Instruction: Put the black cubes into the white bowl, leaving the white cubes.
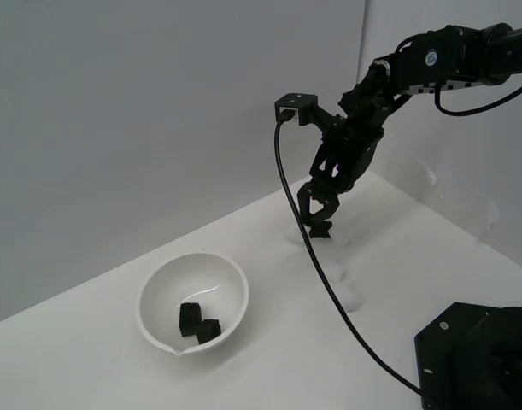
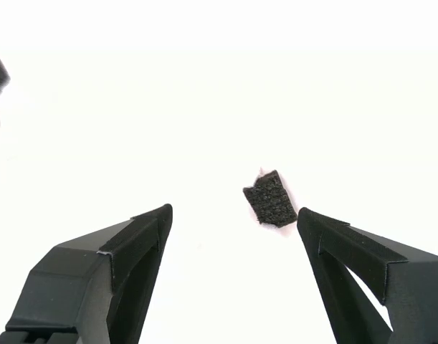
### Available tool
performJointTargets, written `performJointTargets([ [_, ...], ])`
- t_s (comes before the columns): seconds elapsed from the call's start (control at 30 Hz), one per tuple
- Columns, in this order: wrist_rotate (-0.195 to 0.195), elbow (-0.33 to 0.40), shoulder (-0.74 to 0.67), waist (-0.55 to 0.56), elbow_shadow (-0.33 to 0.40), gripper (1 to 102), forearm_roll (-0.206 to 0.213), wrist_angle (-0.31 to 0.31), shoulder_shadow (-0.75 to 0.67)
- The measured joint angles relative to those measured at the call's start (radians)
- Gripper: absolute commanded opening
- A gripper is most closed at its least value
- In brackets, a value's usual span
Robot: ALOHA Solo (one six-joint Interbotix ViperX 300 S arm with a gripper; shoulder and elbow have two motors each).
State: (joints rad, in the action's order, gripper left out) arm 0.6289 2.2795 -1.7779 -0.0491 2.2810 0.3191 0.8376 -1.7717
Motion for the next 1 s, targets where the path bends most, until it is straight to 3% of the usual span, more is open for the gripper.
performJointTargets([
  [0.37, 0.0, 0.0, 0.077, -0.018, 0.0, 100, -0.072, -0.064, 0.078],
  [0.83, 0.0, 0.0, 0.192, -0.035, -0.002, 99, -0.075, -0.101, 0.192],
  [0.93, 0.0, 0.0, 0.201, -0.034, -0.002, 92, -0.072, -0.101, 0.199],
  [1.0, 0.0, 0.0, 0.201, -0.035, -0.002, 77, -0.075, -0.101, 0.199],
])
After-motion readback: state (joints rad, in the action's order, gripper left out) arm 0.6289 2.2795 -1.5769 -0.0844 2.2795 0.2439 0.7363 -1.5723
